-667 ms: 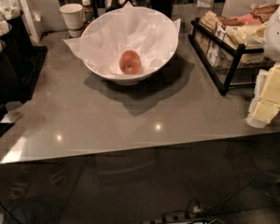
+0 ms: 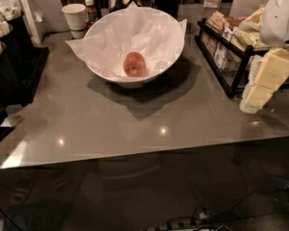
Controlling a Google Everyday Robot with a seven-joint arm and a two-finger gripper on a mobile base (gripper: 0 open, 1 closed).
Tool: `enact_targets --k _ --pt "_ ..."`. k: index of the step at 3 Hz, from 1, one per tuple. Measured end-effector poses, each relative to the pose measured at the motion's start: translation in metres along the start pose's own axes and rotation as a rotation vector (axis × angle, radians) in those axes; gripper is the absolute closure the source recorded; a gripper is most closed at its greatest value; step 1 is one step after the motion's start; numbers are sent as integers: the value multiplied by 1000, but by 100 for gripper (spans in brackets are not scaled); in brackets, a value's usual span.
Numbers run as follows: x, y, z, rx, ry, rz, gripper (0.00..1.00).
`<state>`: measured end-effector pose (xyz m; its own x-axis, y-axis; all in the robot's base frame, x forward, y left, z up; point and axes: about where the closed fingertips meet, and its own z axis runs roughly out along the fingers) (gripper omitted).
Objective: Pick apple from white bowl
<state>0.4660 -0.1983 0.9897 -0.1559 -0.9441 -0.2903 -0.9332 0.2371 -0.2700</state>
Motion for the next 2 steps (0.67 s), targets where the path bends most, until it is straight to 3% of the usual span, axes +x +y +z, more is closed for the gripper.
enact_targets --k 2 --pt "-94 -62 12 -37 -238 -140 0"
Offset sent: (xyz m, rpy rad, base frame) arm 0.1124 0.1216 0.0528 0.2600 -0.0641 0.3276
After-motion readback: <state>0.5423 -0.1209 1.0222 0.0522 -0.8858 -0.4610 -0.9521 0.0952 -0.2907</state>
